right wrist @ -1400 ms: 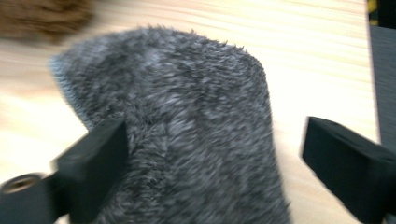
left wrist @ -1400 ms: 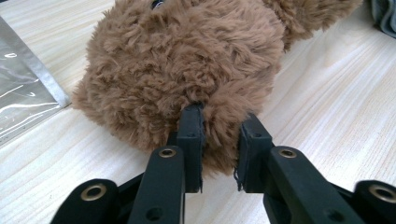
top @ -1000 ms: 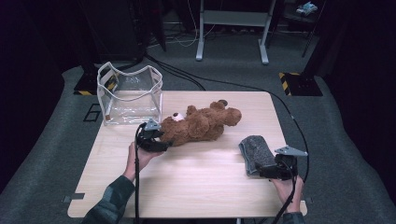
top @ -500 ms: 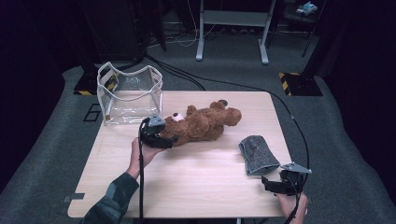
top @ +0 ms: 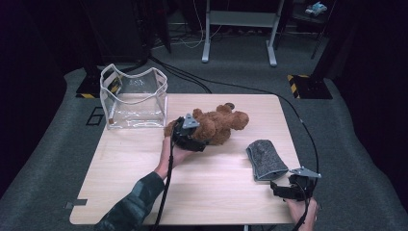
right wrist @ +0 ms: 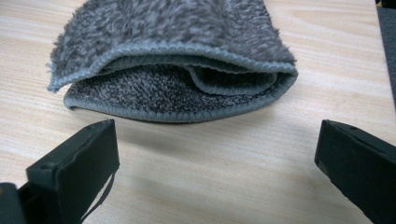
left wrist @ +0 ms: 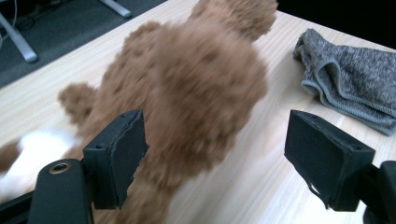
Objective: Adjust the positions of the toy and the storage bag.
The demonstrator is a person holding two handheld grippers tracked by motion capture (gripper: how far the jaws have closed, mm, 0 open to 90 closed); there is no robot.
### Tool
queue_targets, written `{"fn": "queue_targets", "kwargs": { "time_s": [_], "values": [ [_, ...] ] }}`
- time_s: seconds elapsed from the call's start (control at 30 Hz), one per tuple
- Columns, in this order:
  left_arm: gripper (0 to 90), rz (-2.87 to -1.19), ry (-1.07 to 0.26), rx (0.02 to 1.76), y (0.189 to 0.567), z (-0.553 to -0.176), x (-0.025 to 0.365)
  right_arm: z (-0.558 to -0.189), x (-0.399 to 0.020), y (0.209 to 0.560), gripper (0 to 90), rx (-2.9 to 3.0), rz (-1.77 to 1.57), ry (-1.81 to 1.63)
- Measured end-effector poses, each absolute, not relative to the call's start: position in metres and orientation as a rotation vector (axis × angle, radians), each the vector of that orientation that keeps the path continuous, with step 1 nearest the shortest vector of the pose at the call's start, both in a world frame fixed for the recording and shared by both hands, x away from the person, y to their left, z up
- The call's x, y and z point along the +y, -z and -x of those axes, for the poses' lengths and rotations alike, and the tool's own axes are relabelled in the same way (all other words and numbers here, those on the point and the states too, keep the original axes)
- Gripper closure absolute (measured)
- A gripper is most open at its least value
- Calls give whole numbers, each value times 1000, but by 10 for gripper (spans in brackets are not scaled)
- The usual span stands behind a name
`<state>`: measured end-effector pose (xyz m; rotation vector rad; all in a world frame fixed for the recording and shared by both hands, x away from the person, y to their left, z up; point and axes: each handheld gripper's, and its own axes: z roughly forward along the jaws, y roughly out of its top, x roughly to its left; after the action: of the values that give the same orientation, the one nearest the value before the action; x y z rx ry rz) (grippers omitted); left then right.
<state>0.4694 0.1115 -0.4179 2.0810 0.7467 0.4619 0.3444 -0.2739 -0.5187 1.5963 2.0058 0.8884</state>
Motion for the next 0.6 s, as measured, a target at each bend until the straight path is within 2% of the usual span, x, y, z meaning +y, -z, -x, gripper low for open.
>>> {"fn": "queue_targets", "kwargs": {
  "time_s": [0.13, 0.2, 0.23, 0.27, 0.37, 0.6],
  "values": [
    [226, -2073, -468, 771, 421, -475, 102, -345, -275, 515, 0, 2006, -1606, -898],
    [267, -2071, -482, 773, 422, -479, 102, -345, -275, 514, 0, 2007, -1616, -902],
    [299, -2060, -480, 784, 424, -479, 101, -346, -275, 513, 0, 2009, -1615, -907],
    [373, -2062, -475, 786, 424, -480, 102, -347, -275, 513, 0, 2013, -1616, -906],
    [485, -2055, -467, 781, 426, -482, 104, -348, -276, 510, 0, 2015, -1623, -925],
    [645, -2064, -467, 752, 433, -476, 108, -351, -273, 499, 0, 2034, -1600, -954]
  ]
}}
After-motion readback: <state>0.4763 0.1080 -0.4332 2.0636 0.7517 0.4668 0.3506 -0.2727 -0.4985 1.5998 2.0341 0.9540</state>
